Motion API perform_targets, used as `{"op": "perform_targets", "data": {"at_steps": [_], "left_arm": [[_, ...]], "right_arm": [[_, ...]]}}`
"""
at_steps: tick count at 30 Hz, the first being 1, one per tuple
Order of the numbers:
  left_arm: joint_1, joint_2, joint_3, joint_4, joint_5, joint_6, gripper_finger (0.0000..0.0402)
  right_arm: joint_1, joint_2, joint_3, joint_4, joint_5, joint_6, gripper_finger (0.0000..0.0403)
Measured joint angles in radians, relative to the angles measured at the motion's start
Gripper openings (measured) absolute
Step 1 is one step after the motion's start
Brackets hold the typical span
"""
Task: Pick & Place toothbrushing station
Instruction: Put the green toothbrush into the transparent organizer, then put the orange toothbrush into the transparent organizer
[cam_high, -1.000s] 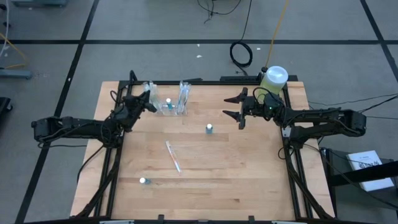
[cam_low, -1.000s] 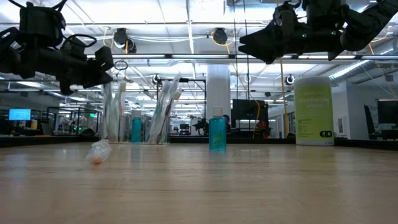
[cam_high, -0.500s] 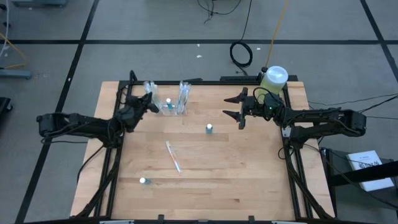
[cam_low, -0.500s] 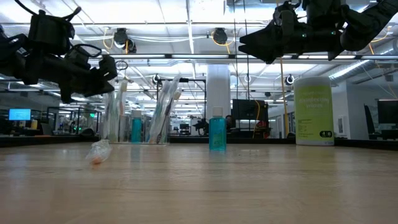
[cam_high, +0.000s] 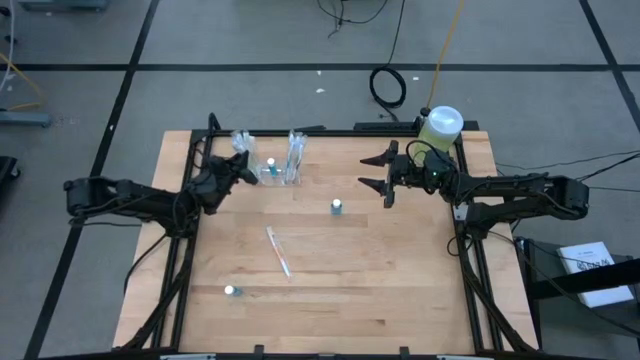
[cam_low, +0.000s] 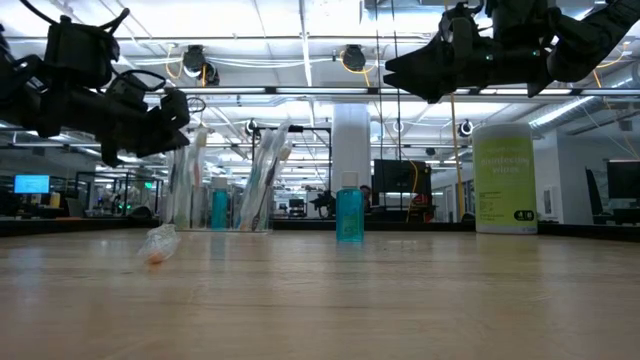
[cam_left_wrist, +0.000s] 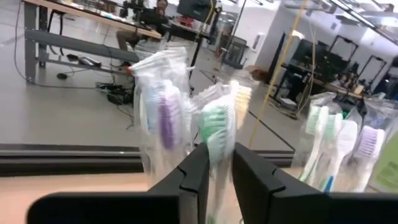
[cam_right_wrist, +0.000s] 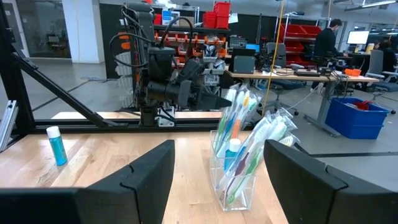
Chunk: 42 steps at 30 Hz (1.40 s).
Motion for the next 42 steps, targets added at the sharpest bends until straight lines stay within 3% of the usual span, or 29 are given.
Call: {"op": "perform_targets", "data": {"at_steps": [7, 21, 29, 34, 38, 42], "left_arm": [[-0.023, -0.037, -0.001, 0.008, -0.003, 0.027, 0.0100], [-0.084, -0.166, -0.001, 0.012, -0.012, 0.189, 0.0220], [-0.206, -0.290, 0.013, 0.012, -0.009, 0.290, 0.0225], [-0.313, -0.329, 0.071, 0.010, -0.010, 0.433, 0.0225], [-0.400, -0.333, 0.133, -0.036, -0.096, 0.548, 0.0225], [-0.483, -0.332, 0.214, -0.222, -0.209, 0.589, 0.0225]], "right_arm": [[0.000, 0.000, 0.000, -0.001, 0.000, 0.000, 0.0242], [0.000, 0.000, 0.000, -0.010, 0.000, 0.000, 0.0242], [0.000, 0.000, 0.000, -0.010, 0.000, 0.000, 0.0242], [0.000, 0.000, 0.000, -0.010, 0.000, 0.000, 0.0242], [0.000, 0.000, 0.000, -0.010, 0.000, 0.000, 0.0242], [0.000, 0.000, 0.000, -0.010, 0.000, 0.000, 0.0242]]}}
